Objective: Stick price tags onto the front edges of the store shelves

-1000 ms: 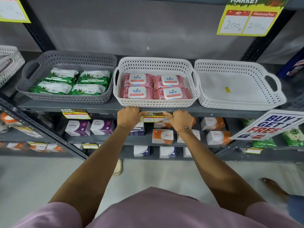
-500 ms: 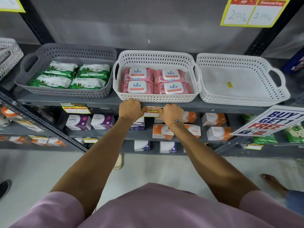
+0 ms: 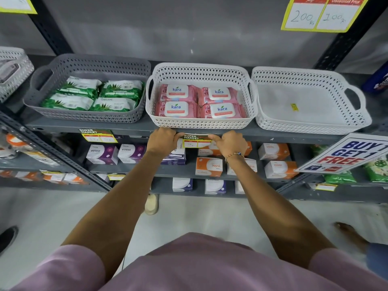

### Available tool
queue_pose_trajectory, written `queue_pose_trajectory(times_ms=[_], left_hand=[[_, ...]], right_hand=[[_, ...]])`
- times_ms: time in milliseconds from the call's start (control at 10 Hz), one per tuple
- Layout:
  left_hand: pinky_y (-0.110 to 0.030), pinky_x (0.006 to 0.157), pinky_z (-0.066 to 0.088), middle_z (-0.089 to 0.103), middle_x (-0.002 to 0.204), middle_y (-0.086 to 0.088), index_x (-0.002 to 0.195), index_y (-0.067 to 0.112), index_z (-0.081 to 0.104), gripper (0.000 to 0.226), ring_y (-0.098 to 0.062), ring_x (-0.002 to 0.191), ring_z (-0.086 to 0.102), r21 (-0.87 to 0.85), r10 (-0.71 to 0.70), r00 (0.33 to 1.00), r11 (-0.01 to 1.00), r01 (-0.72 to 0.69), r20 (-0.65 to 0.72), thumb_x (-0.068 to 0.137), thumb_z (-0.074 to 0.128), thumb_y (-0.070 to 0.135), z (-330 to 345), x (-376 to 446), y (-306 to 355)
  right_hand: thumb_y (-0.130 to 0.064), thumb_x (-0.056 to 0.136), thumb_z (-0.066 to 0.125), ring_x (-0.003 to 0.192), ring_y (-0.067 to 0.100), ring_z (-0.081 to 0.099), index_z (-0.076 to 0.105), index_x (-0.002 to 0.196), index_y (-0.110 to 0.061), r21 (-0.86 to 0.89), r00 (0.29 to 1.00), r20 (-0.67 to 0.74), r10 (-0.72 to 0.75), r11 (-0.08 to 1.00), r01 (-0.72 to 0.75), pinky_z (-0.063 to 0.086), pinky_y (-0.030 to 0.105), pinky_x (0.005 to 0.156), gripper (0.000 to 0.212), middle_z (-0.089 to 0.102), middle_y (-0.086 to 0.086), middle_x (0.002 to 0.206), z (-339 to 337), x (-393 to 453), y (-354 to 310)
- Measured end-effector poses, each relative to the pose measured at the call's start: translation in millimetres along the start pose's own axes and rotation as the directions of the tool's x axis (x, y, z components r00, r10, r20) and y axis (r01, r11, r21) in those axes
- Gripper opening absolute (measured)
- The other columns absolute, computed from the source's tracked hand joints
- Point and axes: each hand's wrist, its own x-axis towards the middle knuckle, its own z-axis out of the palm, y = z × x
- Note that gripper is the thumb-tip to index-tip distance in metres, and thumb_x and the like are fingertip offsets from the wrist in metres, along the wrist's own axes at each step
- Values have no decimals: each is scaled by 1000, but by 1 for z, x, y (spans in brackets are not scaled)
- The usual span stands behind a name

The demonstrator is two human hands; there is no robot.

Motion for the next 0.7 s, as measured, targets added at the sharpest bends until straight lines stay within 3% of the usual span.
queue_pose_trajectory(times_ms=[100,200,300,400,500,600,700], left_hand=[[-39,63,49,65,75,-21,68,3,60,54,-40,72,61,-47,-31,999,998,31,6,94,43,46,0,-3,2],[-39,63,49,65,79,-21,72,2,62,53,-41,76,62,-43,-58,998,997,58,-1,95,42,45,-3,-5,7],[-37,59,45,65,81,-18,73,4,59,50,-39,75,63,23,-37,999,999,37,2,97,38,44,-6,-11,11],[-36,58,42,63,87,-16,86,3,57,39,-37,77,62,-29,88,992,995,-91,-92,99,38,34,-8,-20,13],[-42,65,49,59,93,-16,98,3,55,27,-34,80,56,-81,156,934,978,-191,-321,98,38,24,-16,-34,16],[-46,88,43,54,122,-16,127,6,44,40,-34,108,51,-88,82,894,987,-134,-440,96,35,31,-23,-44,17],[-39,115,14,34,149,-16,143,6,23,58,-30,138,29,-79,99,838,983,-167,-536,96,32,37,-41,-43,17]], right_hand=[[-70,75,54,74,33,64,60,58,-9,27,999,-6,54,998,-54,39,29,56,64,69,14,74,-1,-2,4],[-68,79,50,79,31,63,63,65,-8,35,998,-10,55,998,-54,32,26,52,63,69,14,77,-3,-4,6],[-58,91,39,77,34,63,67,72,-6,-45,996,-89,-22,999,18,30,27,52,62,69,17,77,0,-19,2],[-32,98,40,73,37,63,63,75,-2,-15,958,-210,-196,980,198,37,31,52,44,67,18,75,11,-49,-11],[-4,85,55,78,36,60,61,83,-1,-64,865,-327,-381,922,382,52,38,57,7,63,18,82,12,-68,-26],[-3,84,54,116,37,55,53,120,-2,-136,794,-397,-461,885,446,52,46,91,37,59,18,123,10,-72,-35],[-30,98,30,143,27,18,19,145,-7,-263,754,-458,-471,882,390,21,47,114,54,28,12,153,-5,-70,-49]])
